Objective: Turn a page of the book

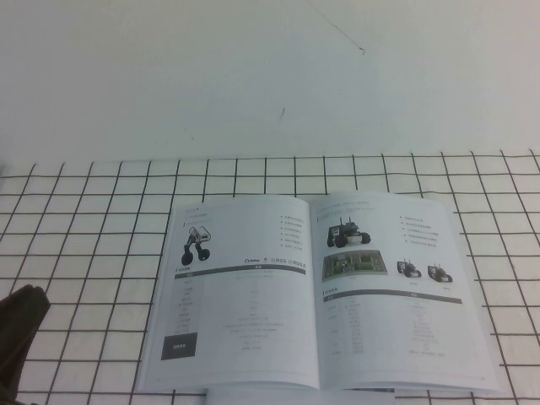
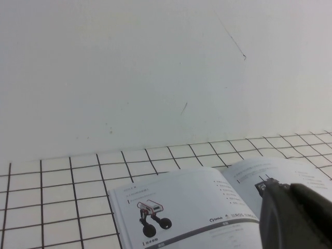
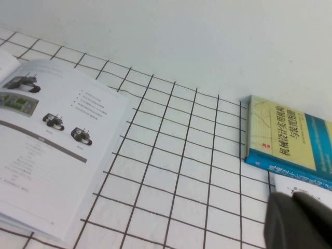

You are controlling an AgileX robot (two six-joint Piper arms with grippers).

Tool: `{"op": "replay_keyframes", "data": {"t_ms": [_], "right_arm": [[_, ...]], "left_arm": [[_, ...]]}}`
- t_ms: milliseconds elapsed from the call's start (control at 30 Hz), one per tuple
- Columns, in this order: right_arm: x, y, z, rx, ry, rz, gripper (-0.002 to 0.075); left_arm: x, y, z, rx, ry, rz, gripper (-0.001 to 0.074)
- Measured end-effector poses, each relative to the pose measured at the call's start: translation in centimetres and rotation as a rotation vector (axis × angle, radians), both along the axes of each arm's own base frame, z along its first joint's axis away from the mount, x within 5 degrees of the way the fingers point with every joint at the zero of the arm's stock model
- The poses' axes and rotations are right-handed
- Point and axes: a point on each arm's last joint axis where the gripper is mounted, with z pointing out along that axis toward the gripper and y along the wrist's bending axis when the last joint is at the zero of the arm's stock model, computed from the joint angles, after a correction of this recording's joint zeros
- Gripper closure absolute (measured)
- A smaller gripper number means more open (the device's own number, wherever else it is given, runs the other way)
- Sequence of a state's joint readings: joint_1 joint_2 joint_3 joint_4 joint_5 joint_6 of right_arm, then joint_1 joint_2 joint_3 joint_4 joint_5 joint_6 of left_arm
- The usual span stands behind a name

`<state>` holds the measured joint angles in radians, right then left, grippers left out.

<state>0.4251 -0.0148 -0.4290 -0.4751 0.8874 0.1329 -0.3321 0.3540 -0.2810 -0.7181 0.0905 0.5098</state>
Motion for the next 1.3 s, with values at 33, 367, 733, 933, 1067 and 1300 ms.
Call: {"op": "replay_keyframes", "data": {"t_ms": [33, 367, 733, 933, 1067, 1300], "right_arm": [[0.0, 0.0, 0.0, 0.0, 0.0, 0.0, 0.0725], [0.0, 0.0, 0.1, 0.005, -0.007, 0.002, 0.0725], [0.0, 0.0, 0.1, 0.005, -0.009, 0.003, 0.0725], [0.0, 0.0, 0.1, 0.006, -0.011, 0.004, 0.0725], [0.0, 0.0, 0.1, 0.006, -0.011, 0.004, 0.0725], [0.0, 0.0, 0.1, 0.006, -0.011, 0.004, 0.0725]], "left_arm": [[0.0, 0.0, -0.1, 0.002, 0.005, -0.005, 0.0738], [-0.3, -0.4, -0.5, 0.02, 0.056, -0.051, 0.0738], [-0.7, -0.9, -1.3, 0.051, 0.135, -0.124, 0.0738], [-1.5, -0.2, -1.7, 0.048, 0.088, -0.068, 0.0738], [-2.2, 1.4, -2.2, 0.112, -0.052, 0.107, 0.0738], [-2.9, 2.8, -5.6, 0.191, -0.109, 0.328, 0.0738]]}}
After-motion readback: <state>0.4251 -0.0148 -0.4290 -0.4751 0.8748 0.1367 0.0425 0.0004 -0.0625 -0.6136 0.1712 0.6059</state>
